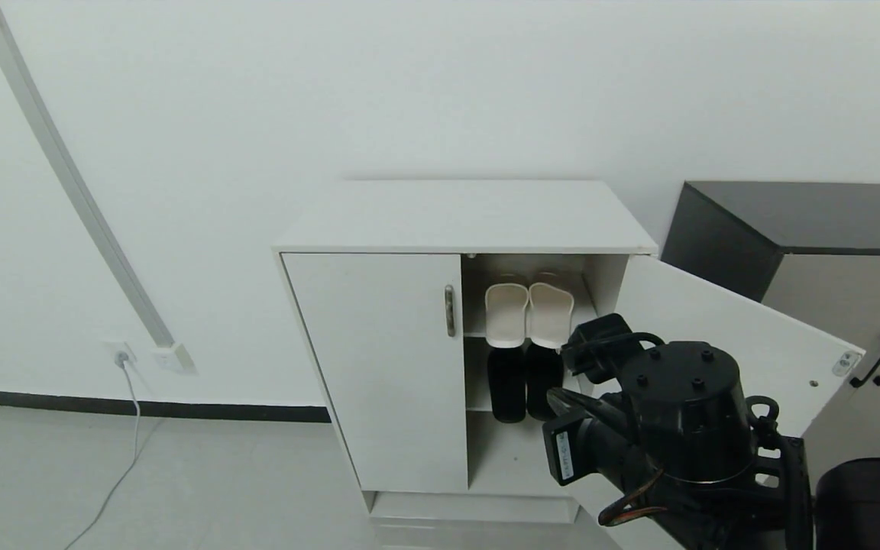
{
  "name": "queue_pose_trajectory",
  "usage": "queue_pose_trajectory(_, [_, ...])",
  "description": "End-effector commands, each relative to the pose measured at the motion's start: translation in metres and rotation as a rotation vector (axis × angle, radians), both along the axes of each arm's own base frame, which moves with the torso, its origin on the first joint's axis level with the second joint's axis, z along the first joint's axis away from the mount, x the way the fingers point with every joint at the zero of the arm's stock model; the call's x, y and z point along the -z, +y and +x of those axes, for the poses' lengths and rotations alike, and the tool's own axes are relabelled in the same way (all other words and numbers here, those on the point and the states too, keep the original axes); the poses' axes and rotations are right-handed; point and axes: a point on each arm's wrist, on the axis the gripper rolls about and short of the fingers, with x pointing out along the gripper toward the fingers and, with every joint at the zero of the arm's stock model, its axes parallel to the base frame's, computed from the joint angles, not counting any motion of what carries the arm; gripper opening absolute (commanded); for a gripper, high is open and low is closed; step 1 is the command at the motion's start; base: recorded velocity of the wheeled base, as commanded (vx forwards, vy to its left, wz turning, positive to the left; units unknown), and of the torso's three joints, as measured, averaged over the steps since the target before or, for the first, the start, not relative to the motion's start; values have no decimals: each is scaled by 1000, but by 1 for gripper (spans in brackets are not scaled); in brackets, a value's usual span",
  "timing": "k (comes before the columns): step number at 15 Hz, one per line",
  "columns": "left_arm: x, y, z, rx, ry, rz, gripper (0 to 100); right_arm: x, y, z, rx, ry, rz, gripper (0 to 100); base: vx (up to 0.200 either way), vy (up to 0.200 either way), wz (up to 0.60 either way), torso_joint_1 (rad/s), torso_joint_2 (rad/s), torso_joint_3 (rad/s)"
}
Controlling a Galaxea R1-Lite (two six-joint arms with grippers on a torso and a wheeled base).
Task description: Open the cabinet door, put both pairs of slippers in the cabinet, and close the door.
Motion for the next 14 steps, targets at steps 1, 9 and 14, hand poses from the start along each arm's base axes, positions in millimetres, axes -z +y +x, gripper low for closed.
queue_pose_trajectory(1, [0, 0, 0, 0, 1, 0, 0, -1, 0, 0, -1, -1, 2, 0, 0, 0, 0, 203, -525, -310])
queue_pose_trajectory(9, [0, 0, 0, 0, 1, 0, 0, -2, -2, 2, 9, -9, 13, 0, 0, 0, 0, 236, -550, -323])
queue_pose_trajectory(14, [0, 0, 0, 0, 1, 0, 0, -2, -2, 3, 10, -10, 15, 0, 0, 0, 0, 64, -144, -83])
